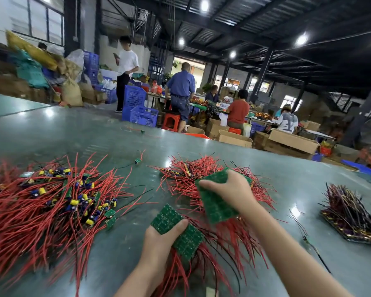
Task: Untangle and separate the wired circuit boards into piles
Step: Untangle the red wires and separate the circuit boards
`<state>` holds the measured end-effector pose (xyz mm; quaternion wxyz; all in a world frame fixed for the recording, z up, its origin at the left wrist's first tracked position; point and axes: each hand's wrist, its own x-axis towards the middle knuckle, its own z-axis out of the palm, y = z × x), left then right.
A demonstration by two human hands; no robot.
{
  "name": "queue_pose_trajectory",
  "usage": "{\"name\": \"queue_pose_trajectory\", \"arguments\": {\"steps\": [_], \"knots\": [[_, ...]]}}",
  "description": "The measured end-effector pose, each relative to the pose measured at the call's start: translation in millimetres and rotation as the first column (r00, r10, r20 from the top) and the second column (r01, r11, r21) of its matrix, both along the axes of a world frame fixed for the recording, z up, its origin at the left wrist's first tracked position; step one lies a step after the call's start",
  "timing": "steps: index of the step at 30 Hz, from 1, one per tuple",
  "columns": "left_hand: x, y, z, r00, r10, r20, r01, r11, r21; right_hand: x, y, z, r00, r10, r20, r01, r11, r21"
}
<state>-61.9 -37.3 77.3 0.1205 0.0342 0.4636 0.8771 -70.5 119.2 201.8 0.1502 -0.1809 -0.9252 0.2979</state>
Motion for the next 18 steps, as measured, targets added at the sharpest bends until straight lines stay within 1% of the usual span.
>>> {"name": "queue_pose_trajectory", "arguments": {"steps": [1, 2, 3, 5, 6, 7, 8, 9, 11, 12, 13, 15, 16, 18], "knots": [[-0.4, 0.7, 0.9, 1.000, 0.004, 0.016, -0.005, 1.000, 0.005, -1.3, 13.5, 6.4, 0.999, -0.031, 0.011, 0.032, 0.978, -0.208], [-1.0, 0.8, 1.5, 0.999, 0.022, 0.036, -0.022, 1.000, 0.008, -4.0, 28.1, 12.5, 0.997, -0.079, -0.006, 0.070, 0.918, -0.389], [-2.1, 1.0, 1.4, 0.997, 0.049, 0.054, -0.049, 0.999, 0.007, -8.5, 44.9, 19.0, 0.987, -0.153, -0.049, 0.105, 0.845, -0.524], [-3.4, 0.2, 1.5, 0.992, 0.086, 0.086, -0.088, 0.996, 0.008, -22.6, 80.4, 31.5, 0.928, -0.343, -0.149, 0.154, 0.715, -0.682], [-3.4, -0.5, 2.3, 0.991, 0.098, 0.095, -0.100, 0.995, 0.012, -30.8, 94.1, 36.9, 0.900, -0.405, -0.160, 0.166, 0.659, -0.733], [-3.6, -0.4, 3.0, 0.989, 0.108, 0.097, -0.110, 0.994, 0.014, -37.9, 103.6, 40.2, 0.899, -0.418, -0.130, 0.171, 0.608, -0.775], [-3.7, -0.2, 3.5, 0.989, 0.115, 0.095, -0.117, 0.993, 0.015, -43.2, 109.9, 40.2, 0.920, -0.387, -0.062, 0.190, 0.579, -0.793], [-3.9, 0.8, 3.4, 0.989, 0.120, 0.091, -0.122, 0.992, 0.017, -46.5, 113.7, 37.2, 0.941, -0.337, 0.027, 0.230, 0.579, -0.782], [-4.2, 2.1, 3.0, 0.987, 0.132, 0.087, -0.135, 0.990, 0.028, -46.3, 117.3, 25.9, 0.957, -0.234, 0.174, 0.287, 0.646, -0.708], [-4.5, 2.9, 2.9, 0.986, 0.141, 0.086, -0.144, 0.989, 0.030, -44.8, 117.5, 19.5, 0.961, -0.185, 0.207, 0.277, 0.693, -0.666], [-4.7, 3.7, 2.6, 0.985, 0.149, 0.085, -0.152, 0.988, 0.034, -43.2, 116.6, 14.0, 0.963, -0.149, 0.223, 0.258, 0.746, -0.614], [-3.3, 4.7, 3.9, 0.982, 0.166, 0.086, -0.168, 0.985, 0.022, -37.0, 107.9, 5.4, 0.962, -0.155, 0.225, 0.253, 0.820, -0.514], [-3.8, 5.1, 4.3, 0.980, 0.177, 0.090, -0.178, 0.984, 0.009, -33.0, 98.1, 2.9, 0.964, -0.178, 0.198, 0.253, 0.842, -0.477], [-6.6, 5.3, 2.7, 0.974, 0.190, 0.122, -0.191, 0.982, -0.003, -21.4, 72.7, -3.8, 0.977, -0.195, 0.091, 0.215, 0.896, -0.389]]}}
